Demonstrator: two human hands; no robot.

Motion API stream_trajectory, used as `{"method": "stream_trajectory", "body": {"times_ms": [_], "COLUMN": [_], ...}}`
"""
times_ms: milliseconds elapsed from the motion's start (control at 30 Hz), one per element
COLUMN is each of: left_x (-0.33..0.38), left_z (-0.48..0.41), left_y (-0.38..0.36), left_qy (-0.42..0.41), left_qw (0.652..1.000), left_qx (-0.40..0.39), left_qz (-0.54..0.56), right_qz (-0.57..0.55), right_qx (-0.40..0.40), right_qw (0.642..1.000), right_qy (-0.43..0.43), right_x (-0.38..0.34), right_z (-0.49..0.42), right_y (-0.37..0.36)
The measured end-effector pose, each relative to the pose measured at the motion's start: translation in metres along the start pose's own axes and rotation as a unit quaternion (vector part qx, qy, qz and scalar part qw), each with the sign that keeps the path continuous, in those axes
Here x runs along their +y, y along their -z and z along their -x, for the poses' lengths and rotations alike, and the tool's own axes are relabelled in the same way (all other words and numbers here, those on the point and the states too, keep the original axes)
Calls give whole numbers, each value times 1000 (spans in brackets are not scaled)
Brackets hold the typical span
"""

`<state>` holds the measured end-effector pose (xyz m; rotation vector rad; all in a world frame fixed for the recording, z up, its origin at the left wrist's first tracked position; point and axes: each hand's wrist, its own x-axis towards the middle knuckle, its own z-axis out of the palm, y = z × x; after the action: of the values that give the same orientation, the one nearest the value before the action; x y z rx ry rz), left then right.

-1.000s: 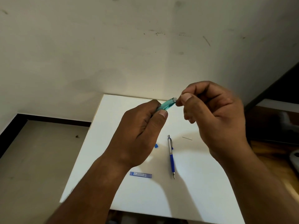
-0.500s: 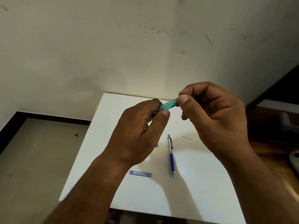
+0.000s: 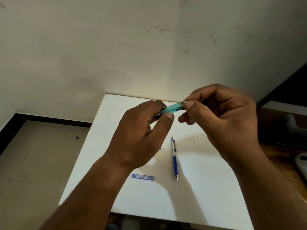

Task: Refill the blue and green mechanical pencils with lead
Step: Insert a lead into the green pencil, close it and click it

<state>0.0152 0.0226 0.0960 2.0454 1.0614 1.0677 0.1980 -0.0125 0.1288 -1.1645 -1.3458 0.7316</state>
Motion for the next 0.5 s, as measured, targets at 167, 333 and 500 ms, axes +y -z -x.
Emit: {"method": "stream_trajectory", "body": {"times_ms": [167, 333, 500], "left_x": [1, 2, 0], "left_z": [-1, -1, -1], "left_y": [1, 2, 2], "left_qy": [-7, -13, -5], "left_qw": [1000, 999, 999], "left_qx": [8, 16, 17], "left_qz": [-1, -24, -36], "right_qz": [-19, -20, -5], "right_qx": [4, -2, -5], "right_qw": [1000, 1000, 1000], "right_qy": [-2, 2, 4], "right_x": [-1, -1, -2], "right_z": [0, 0, 1], "right_y": [-1, 0, 2]}}
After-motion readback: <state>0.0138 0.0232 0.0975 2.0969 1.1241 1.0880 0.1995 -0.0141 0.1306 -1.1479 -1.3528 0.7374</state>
